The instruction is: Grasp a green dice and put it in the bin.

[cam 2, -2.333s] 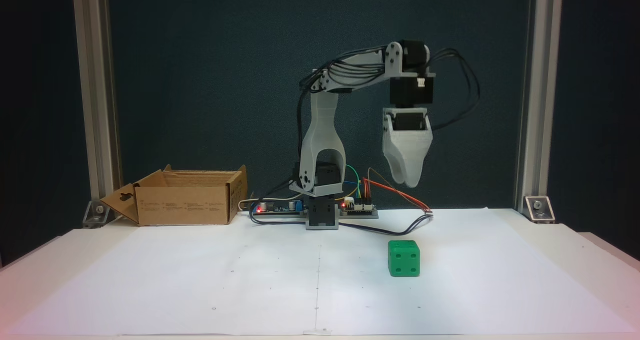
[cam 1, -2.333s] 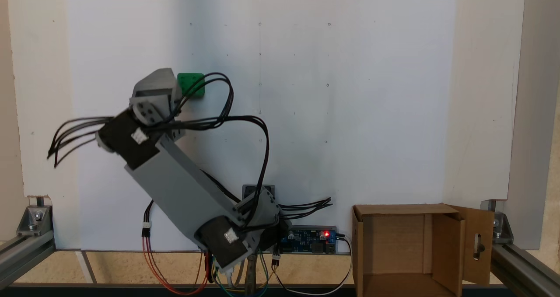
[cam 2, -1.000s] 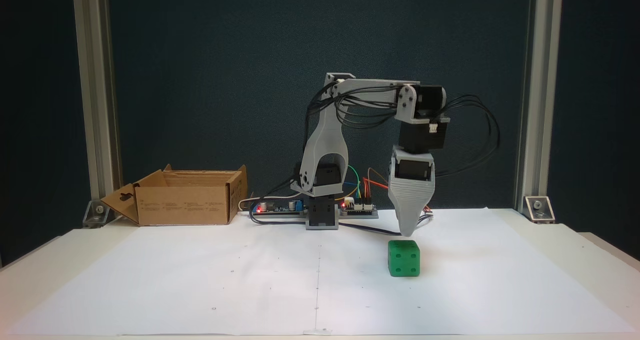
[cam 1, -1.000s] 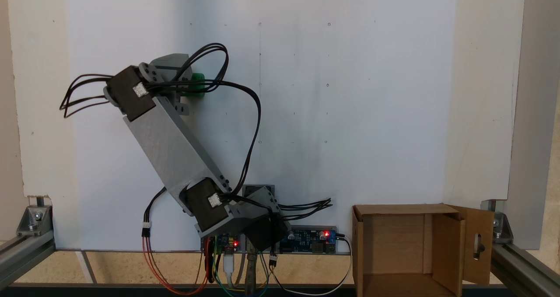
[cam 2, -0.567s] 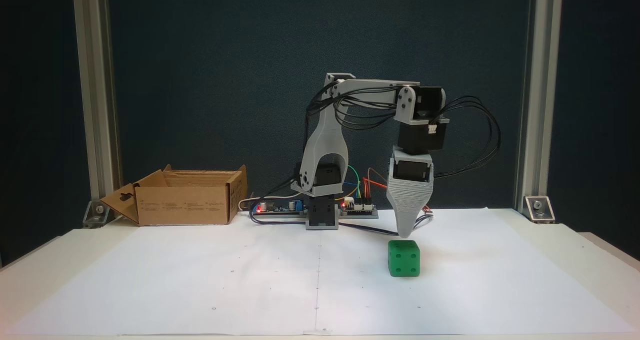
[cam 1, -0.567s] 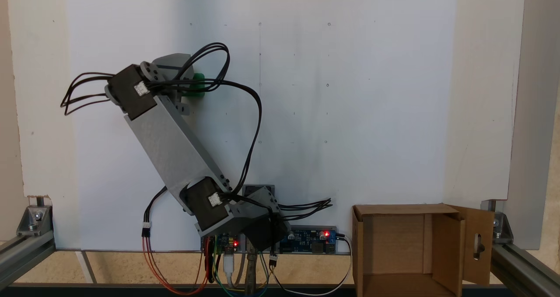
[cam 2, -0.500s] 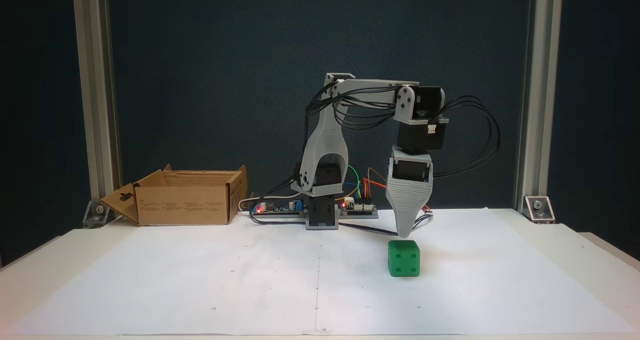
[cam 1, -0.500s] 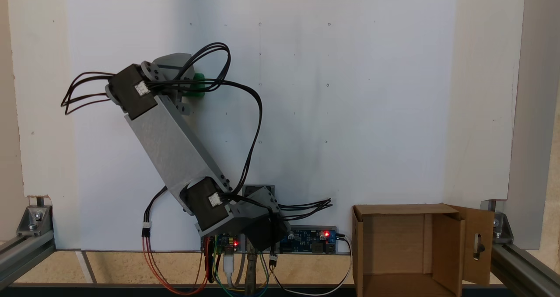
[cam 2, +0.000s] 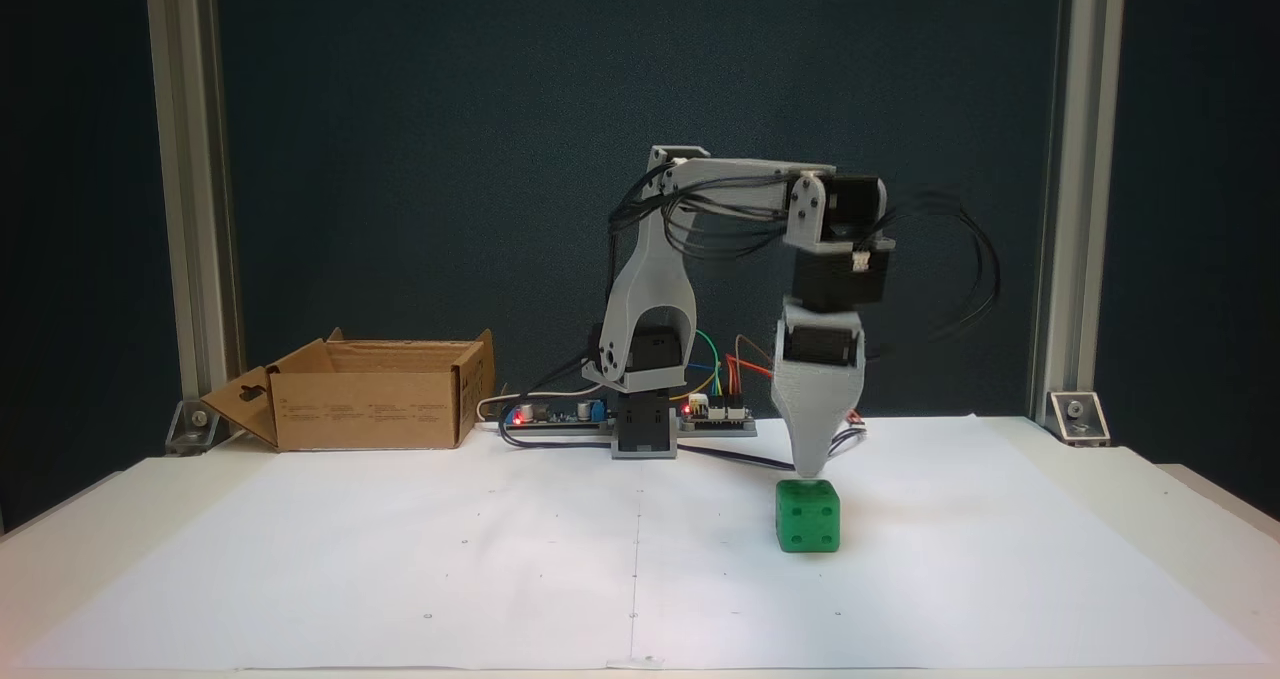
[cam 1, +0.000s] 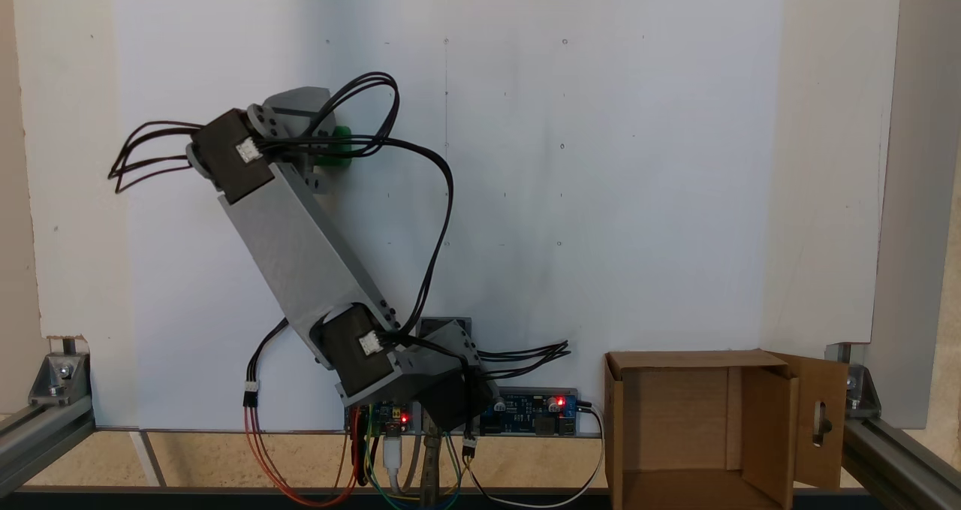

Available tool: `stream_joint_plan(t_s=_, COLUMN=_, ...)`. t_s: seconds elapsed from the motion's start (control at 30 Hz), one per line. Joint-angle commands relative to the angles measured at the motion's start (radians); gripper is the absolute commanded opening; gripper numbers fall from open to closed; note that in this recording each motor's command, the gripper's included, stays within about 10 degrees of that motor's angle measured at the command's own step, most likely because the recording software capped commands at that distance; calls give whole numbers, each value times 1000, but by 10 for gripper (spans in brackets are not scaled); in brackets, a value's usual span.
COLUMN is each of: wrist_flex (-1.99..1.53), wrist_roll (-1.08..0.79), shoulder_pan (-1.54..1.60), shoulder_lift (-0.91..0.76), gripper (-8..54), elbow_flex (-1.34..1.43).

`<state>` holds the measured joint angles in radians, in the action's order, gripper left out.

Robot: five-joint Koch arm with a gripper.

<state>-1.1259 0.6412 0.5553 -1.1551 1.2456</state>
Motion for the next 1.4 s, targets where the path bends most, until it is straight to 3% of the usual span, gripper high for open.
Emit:
stream_joint_plan(t_s=0.0, wrist_flex=54, wrist_roll=71, shoulder_pan=0, shoulder_lift=-8, gripper=450, elbow_flex=6)
stream_joint_plan(t_s=0.63, wrist_flex=218, wrist_roll=71, shoulder_pan=0, shoulder_lift=-61, gripper=446, elbow_flex=189)
stream_joint_plan(t_s=1.37, wrist_flex=258, wrist_roll=71, shoulder_pan=2, shoulder_lift=-60, gripper=422, elbow_flex=218)
